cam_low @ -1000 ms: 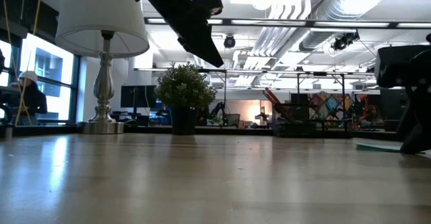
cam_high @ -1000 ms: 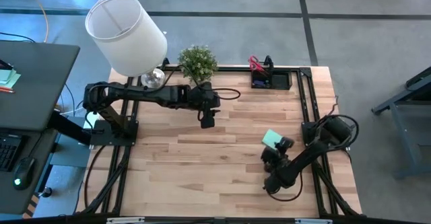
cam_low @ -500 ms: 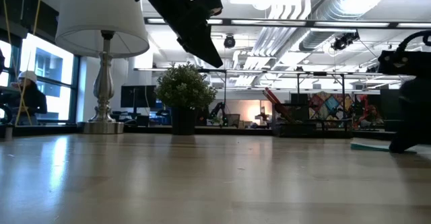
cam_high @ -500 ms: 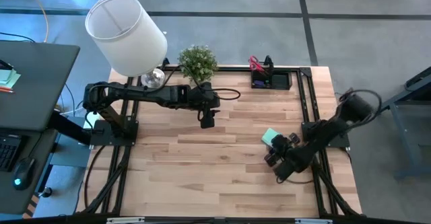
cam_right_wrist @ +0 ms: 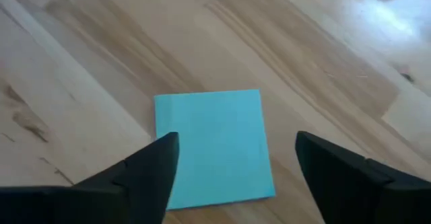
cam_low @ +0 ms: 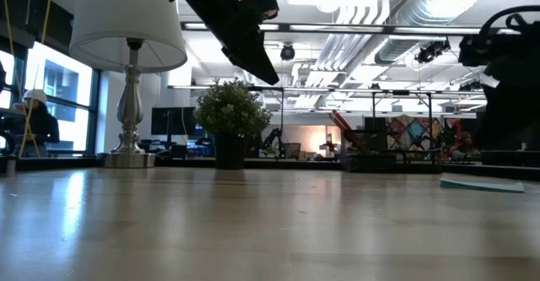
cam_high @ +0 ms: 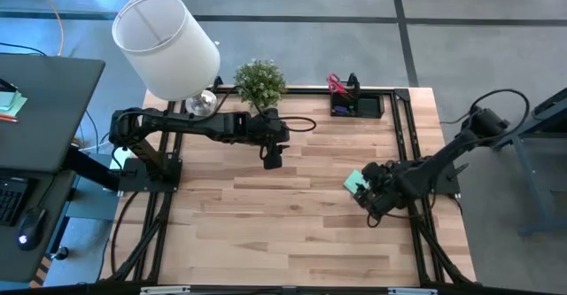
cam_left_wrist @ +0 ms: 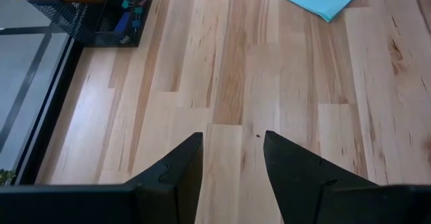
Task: Pick and place office supplies into organizer
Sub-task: Put the blue sticky notes in the black desk organizer
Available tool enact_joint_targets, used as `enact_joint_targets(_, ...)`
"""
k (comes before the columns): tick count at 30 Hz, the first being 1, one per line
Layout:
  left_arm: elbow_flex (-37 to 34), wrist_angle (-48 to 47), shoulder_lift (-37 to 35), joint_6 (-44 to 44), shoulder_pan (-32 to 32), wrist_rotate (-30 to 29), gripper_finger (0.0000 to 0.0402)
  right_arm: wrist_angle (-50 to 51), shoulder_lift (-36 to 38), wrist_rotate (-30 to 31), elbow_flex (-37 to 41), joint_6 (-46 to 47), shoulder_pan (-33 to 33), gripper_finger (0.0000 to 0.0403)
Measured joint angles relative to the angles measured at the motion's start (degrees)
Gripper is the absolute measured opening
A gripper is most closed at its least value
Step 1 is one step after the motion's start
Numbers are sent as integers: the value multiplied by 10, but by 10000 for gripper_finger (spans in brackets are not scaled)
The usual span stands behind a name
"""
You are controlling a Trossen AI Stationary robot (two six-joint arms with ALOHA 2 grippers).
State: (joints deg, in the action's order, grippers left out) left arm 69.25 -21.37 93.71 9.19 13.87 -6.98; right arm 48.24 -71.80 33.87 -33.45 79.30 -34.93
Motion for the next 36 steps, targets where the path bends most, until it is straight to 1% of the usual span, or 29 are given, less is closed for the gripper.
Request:
enact_joint_targets(2, 0, -3, 0, 0, 0, 0, 145, -26, -15, -4, 0, -16, 11, 312)
enact_joint_targets(5, 0, -3, 0, -1, 0, 1, 145, -49, -45, -9, 0, -34, 25, 331)
enact_joint_targets(9, 0, -3, 0, -5, 0, 5, 145, -56, -88, -41, 0, -37, 45, 339)
enact_joint_targets(12, 0, -2, 0, -6, 0, 5, 145, -78, -105, -64, 0, -57, 56, 339)
enact_joint_targets(19, 0, -2, 0, -5, 0, 5, 145, -127, -98, -97, -1, -112, 80, 338)
enact_joint_targets(22, 0, -2, 0, -5, 0, 5, 145, -198, -93, -111, 19, -124, 89, 338)
enact_joint_targets(25, 0, -2, 0, -5, 0, 5, 145, -294, -88, -99, 63, -131, 93, 339)
enact_joint_targets(27, 0, -3, 0, -5, 0, 5, 145, -325, -89, -87, 79, -113, 94, 339)
enact_joint_targets(30, 0, -2, 0, -5, 0, 10, 145, -320, -87, -77, 84, -91, 84, 334)
enact_joint_targets(36, 0, 2, 0, -5, 0, 11, 145, -314, -90, -78, 73, -109, 70, 319)
